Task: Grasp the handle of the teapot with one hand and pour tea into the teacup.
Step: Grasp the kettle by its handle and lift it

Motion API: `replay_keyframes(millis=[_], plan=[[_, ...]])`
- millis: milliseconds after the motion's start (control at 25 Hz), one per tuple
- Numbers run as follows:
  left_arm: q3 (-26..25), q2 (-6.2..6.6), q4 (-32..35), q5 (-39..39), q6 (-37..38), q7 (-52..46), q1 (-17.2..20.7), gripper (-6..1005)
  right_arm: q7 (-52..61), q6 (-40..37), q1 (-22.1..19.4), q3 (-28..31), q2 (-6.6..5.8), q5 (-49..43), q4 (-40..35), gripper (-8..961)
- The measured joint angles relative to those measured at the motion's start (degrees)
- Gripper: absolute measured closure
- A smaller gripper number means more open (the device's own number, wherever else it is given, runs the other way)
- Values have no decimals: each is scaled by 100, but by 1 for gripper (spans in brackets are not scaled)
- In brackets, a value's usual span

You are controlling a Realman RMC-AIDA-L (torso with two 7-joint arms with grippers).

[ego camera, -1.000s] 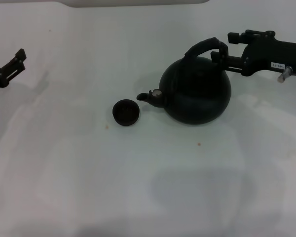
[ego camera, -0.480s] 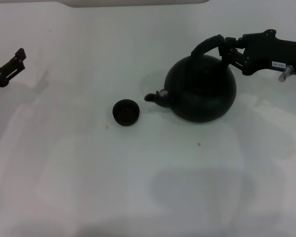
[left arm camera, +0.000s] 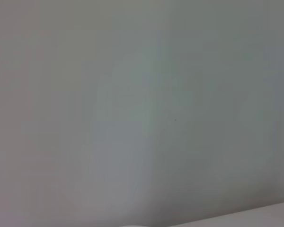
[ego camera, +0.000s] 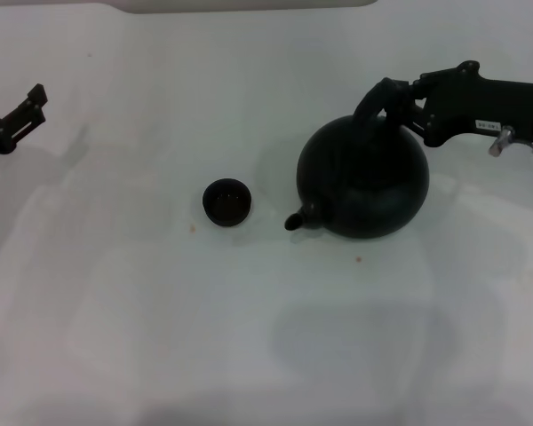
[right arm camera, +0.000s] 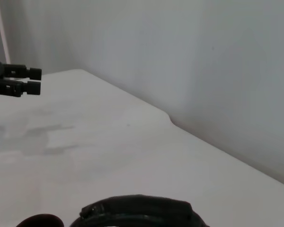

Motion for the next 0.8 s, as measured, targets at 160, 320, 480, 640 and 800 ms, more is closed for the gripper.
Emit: replay_keyframes(millis=[160,320,480,640,800], plan=[[0,0,-1,0,0,-1,21,119,-110,21,-24,47,10,52,-26,812],[0,-7,-12,1,0,-4,31,120,-402,103,-65,60,20,418,-74,830],[0,-9,-13,4,0,6,33,119,-544,133,-103,69,21,625,-126,831],[1,-9,-14,9,1,18,34,119,-564,178,-206,27,21,763,-316,831],[0,-9,-13,11,2,25,34,119,-684,269,-312,-103,20,836,-520,832]])
